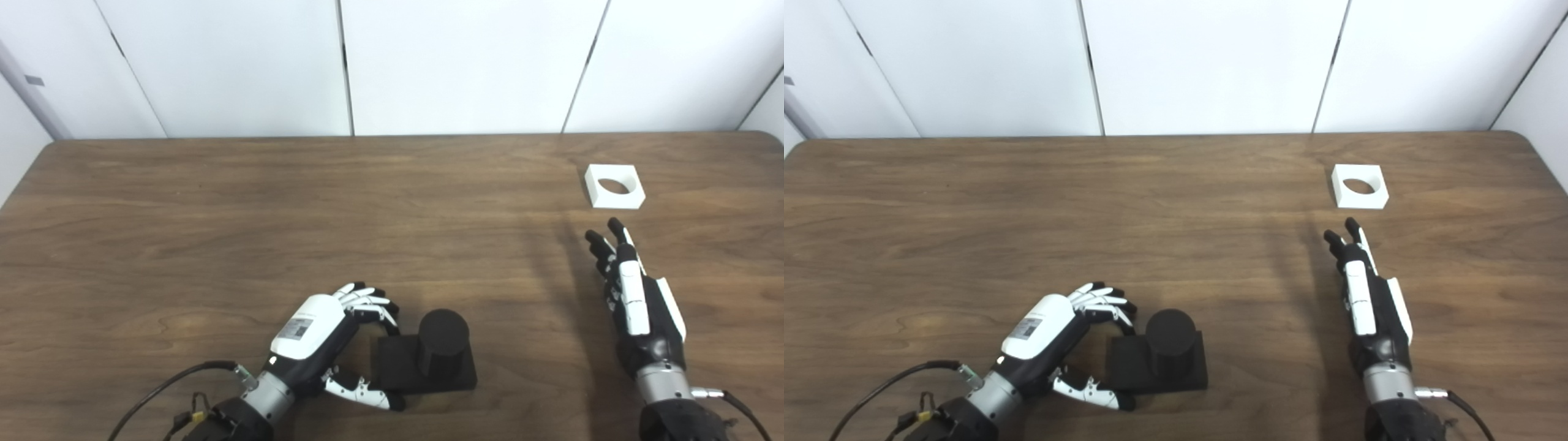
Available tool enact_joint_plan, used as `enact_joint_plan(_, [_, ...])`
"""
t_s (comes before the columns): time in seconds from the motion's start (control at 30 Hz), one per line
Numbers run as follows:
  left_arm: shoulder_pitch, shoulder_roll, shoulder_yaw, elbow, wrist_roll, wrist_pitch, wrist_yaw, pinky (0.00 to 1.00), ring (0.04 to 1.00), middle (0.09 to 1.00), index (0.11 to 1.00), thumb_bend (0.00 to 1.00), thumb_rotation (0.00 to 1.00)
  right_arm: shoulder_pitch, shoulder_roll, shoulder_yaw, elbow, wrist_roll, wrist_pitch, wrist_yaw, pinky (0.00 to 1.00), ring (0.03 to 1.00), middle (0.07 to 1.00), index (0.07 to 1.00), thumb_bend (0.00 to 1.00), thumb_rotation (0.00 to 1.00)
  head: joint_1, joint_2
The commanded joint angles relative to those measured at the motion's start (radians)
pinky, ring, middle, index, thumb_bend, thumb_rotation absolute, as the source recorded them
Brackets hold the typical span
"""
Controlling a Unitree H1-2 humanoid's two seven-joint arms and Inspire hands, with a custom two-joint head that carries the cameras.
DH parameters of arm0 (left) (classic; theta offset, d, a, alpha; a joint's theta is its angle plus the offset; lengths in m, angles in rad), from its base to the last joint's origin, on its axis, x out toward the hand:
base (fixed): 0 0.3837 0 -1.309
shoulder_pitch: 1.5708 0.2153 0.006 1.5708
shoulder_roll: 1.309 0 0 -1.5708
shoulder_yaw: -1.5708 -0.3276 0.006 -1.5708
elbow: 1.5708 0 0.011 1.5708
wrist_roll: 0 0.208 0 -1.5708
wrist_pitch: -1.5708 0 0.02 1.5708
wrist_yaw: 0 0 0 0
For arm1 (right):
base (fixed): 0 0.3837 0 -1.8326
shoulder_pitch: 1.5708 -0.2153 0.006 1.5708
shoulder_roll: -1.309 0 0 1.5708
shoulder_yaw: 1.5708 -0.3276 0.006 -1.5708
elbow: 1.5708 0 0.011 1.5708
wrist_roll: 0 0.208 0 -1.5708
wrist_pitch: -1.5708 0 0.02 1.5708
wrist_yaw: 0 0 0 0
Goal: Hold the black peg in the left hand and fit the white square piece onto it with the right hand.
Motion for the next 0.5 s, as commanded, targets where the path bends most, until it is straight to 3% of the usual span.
enact_joint_plan(0.0, [0.007,0.003,-0.017,0.010,0.058,0.016,-0.026,0.94,0.866,0.788,0.487,0.51,0.05,0.006,0.046,-0.010,-0.019,-0.001,-0.044,-0.002,0.99,0.938,0.909,0.985,0.55,0.98,-0.011,-0.009])
enact_joint_plan(0.17, [0.015,0.001,-0.014,0.007,0.099,0.021,-0.030,0.94,0.866,0.793,0.487,0.51,0.05,0.005,0.028,-0.016,-0.046,-0.003,-0.028,0.008,1.00,0.940,0.916,0.989,0.55,0.97,-0.052,-0.021])
enact_joint_plan(0.37, [0.014,-0.016,-0.013,0.009,0.105,0.033,-0.032,0.93,0.861,0.789,0.487,0.51,0.05,-0.046,-0.038,-0.074,-0.101,0.042,0.044,0.035,0.92,0.933,0.908,0.953,0.49,0.74,-0.040,-0.025])
enact_joint_plan(0.43, [0.013,-0.021,-0.013,0.009,0.107,0.037,-0.033,0.92,0.859,0.788,0.487,0.52,0.05,-0.070,-0.059,-0.093,-0.105,0.035,0.062,0.044,0.94,0.941,0.915,0.954,0.45,0.60,-0.039,-0.026])
enact_joint_plan(0.47, [0.013,-0.023,-0.014,0.008,0.109,0.039,-0.035,0.92,0.858,0.788,0.487,0.52,0.05,-0.089,-0.081,-0.101,-0.107,0.021,0.082,0.052,0.94,0.941,0.915,0.954,0.45,0.59,-0.040,-0.027])
